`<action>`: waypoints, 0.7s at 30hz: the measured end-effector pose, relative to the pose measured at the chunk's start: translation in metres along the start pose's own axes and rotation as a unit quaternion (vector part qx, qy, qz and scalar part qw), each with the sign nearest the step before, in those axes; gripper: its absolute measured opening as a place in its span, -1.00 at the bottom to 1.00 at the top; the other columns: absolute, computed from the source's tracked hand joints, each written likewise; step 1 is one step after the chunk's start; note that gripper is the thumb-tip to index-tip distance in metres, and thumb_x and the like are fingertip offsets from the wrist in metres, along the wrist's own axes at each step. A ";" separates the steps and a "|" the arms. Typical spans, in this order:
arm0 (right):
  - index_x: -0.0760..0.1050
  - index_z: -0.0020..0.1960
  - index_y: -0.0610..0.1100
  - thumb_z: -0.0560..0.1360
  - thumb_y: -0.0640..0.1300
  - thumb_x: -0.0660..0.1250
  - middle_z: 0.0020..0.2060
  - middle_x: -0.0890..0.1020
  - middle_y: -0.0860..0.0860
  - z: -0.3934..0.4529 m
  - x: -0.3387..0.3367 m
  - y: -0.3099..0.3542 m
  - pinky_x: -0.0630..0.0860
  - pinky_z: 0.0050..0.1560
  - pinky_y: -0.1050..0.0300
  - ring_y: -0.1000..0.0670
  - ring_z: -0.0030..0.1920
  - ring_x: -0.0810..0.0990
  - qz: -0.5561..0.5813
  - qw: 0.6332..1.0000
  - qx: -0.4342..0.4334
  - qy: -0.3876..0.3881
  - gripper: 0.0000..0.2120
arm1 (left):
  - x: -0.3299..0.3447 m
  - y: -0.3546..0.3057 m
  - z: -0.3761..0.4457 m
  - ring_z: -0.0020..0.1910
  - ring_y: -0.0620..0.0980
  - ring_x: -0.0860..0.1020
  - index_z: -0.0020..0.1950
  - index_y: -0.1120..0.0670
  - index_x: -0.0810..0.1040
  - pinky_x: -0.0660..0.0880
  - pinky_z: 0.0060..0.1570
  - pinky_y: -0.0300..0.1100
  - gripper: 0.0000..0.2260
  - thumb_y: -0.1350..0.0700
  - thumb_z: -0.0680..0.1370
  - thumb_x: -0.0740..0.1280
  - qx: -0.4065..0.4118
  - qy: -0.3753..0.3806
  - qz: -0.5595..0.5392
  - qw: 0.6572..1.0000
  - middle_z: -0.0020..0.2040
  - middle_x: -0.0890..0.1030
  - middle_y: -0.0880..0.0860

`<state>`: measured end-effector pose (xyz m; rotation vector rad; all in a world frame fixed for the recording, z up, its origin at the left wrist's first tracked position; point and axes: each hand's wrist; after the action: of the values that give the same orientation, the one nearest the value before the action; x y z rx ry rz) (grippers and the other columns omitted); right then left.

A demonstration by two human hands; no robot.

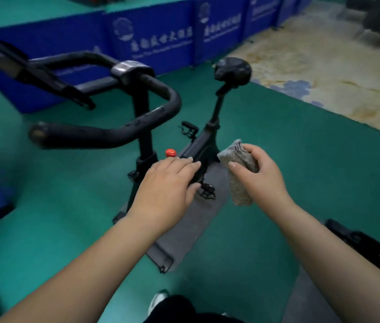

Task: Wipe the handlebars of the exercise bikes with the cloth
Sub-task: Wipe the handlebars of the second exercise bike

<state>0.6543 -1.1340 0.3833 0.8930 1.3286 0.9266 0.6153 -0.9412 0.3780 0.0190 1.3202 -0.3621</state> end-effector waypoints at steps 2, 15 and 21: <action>0.48 0.17 0.03 0.46 -0.15 0.39 -0.01 0.59 0.20 0.008 0.012 0.016 0.44 0.06 0.29 0.21 -0.02 0.56 0.018 0.999 -0.024 0.035 -0.70 | -0.023 0.004 -0.011 0.21 0.06 0.48 0.29 0.03 0.49 0.43 0.20 0.03 -0.63 -0.04 0.50 0.25 -0.037 -0.034 0.000 0.999 0.25 0.54 -0.01; 0.44 0.17 0.20 0.49 -0.04 0.38 0.10 0.60 0.11 0.031 0.083 0.106 0.58 0.10 -0.02 0.10 0.04 0.61 0.078 0.963 -0.138 0.220 -0.70 | -0.133 0.025 -0.039 0.06 0.05 0.46 0.23 0.10 0.56 0.27 0.15 -0.27 -0.70 0.11 0.50 0.32 -0.143 -0.220 0.043 0.964 0.11 0.59 -0.01; 0.44 0.10 0.29 0.46 -0.13 0.41 -0.05 0.59 0.34 0.041 0.095 0.144 0.59 -0.07 0.27 0.26 -0.03 0.60 0.089 0.930 -0.229 0.272 -0.62 | -0.171 0.056 -0.041 0.10 0.00 0.42 0.23 0.07 0.55 0.25 0.15 -0.36 -0.70 0.06 0.51 0.34 -0.177 -0.267 0.042 0.946 0.10 0.48 -0.11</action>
<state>0.6913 -0.9915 0.4819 0.4012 1.4090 1.6319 0.5572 -0.8366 0.5188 -0.3059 0.8254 -0.0406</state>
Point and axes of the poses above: each hand's wrist, its own z-axis towards the middle knuckle, its own x-axis out of the palm, y = z × x
